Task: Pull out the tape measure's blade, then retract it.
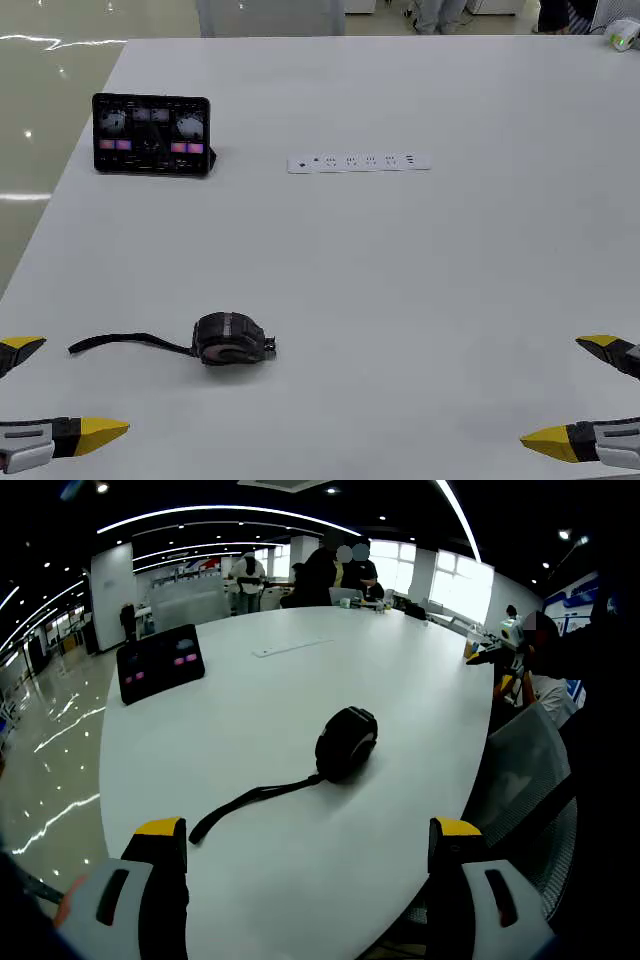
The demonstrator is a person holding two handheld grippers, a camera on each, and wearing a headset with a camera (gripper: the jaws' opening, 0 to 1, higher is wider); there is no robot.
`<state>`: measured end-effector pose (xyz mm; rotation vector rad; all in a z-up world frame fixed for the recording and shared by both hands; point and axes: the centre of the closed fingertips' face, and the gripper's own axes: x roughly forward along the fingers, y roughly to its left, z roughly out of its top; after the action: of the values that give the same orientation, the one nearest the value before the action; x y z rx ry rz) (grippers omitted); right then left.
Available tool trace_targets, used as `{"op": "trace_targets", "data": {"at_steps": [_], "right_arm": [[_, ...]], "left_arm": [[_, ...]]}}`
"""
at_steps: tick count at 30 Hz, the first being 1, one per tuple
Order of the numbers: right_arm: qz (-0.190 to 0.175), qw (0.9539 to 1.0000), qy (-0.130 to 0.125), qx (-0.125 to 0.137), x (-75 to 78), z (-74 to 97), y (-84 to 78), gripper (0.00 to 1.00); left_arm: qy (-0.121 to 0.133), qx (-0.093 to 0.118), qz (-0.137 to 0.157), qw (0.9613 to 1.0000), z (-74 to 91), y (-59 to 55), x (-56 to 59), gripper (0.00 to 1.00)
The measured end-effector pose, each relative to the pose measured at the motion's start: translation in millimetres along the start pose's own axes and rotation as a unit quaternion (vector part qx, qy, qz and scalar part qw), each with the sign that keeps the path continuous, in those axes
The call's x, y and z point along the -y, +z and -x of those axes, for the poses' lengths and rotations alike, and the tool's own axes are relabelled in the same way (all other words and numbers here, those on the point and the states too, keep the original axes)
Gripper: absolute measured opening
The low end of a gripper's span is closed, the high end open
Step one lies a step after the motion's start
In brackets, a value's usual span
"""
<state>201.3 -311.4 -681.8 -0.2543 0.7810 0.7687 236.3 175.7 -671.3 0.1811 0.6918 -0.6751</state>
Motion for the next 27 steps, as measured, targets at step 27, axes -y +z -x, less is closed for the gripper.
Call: {"op": "trace_targets", "data": {"at_steps": [27], "right_arm": [[0.045, 0.9983, 0.036, -0.009, -11.2, -21.5, 13.2, 0.99]], "left_arm": [[-0.049, -0.044, -0.039, 0.9971, -19.2, -0.8, 8.0, 0.99]]}}
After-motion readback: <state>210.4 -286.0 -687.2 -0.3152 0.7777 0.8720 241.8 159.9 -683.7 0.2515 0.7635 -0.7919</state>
